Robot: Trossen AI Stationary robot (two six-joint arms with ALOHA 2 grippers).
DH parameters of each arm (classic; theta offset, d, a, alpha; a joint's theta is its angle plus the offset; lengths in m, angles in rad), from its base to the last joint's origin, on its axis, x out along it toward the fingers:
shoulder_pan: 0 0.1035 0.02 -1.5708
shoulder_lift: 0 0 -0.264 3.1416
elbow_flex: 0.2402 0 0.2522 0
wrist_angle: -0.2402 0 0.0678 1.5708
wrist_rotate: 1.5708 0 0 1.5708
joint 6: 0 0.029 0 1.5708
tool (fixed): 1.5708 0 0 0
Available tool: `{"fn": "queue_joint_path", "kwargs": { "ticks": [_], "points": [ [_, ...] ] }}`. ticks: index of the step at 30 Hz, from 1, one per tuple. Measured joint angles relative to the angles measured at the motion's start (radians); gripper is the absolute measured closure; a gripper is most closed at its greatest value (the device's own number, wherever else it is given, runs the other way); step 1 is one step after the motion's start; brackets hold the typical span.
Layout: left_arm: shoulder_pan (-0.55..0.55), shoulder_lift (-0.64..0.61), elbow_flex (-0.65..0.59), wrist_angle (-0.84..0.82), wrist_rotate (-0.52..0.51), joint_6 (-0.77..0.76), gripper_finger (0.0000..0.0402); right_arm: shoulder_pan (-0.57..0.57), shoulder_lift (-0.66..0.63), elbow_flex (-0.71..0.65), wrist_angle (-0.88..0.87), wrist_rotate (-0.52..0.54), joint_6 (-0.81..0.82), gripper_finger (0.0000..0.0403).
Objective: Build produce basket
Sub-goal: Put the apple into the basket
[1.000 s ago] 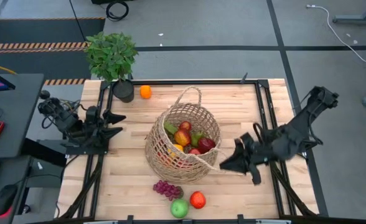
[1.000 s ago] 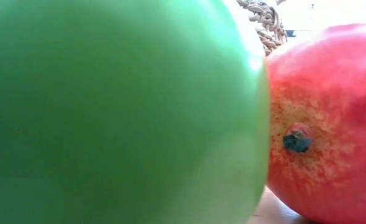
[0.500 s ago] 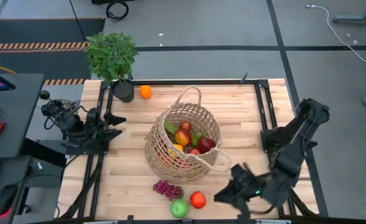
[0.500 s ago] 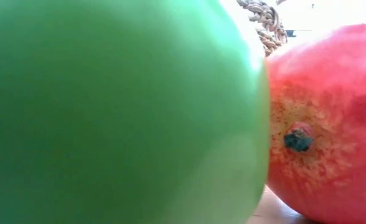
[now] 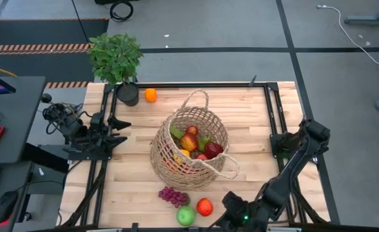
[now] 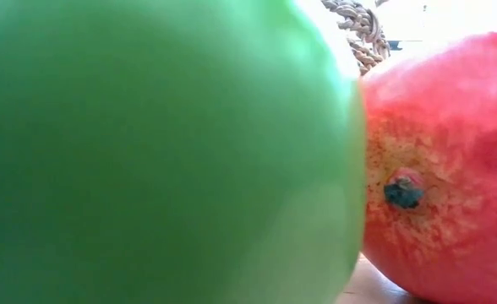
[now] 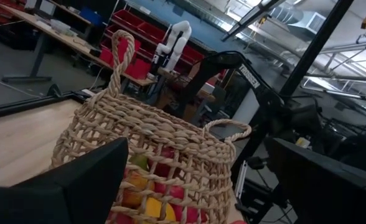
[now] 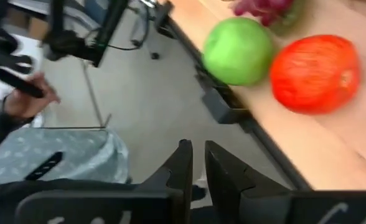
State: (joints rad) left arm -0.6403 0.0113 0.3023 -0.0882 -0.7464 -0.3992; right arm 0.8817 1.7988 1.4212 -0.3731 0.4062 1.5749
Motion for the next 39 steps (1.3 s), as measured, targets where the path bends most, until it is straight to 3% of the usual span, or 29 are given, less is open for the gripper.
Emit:
{"fn": "queue_joint_path", "kwargs": {
  "ticks": [7,11,14,19,23,26,32,39],
  "points": [
    [0.0,0.0,0.0,0.001,0.0,0.0,0.0005,-0.014,0.034,-0.001,-0.189,0.038,0.021,0.0363],
    [0.0,0.001,0.0,0.003,0.0,0.0,0.0005,-0.039,0.049,-0.001,-0.204,-0.003,-0.041,0.034],
    [0.0,0.001,0.001,0.006,0.0,-0.006,0.0005,-0.065,0.055,-0.001,-0.189,-0.067,-0.129,0.0289],
    [0.0,0.002,0.0,0.006,0.0,-0.007,0.0005,-0.107,0.067,-0.001,-0.187,-0.155,-0.145,0.0169],
    [0.0,0.002,0.0,0.007,0.0,-0.007,0.0005,-0.133,0.085,-0.001,-0.177,-0.171,-0.189,0.0085],
    [0.0,0.002,0.001,0.007,-0.001,-0.007,0.0005,-0.138,0.106,-0.001,-0.16,-0.167,-0.191,0.0047],
    [0.0,0.002,0.002,0.008,-0.001,-0.008,0.0005,-0.161,0.134,-0.002,-0.121,-0.228,-0.181,0.0028],
    [0.0,0.002,0.002,0.008,0.0,-0.007,0.0005,-0.181,0.148,-0.002,-0.138,-0.165,-0.179,0.0034]
  ]
}}
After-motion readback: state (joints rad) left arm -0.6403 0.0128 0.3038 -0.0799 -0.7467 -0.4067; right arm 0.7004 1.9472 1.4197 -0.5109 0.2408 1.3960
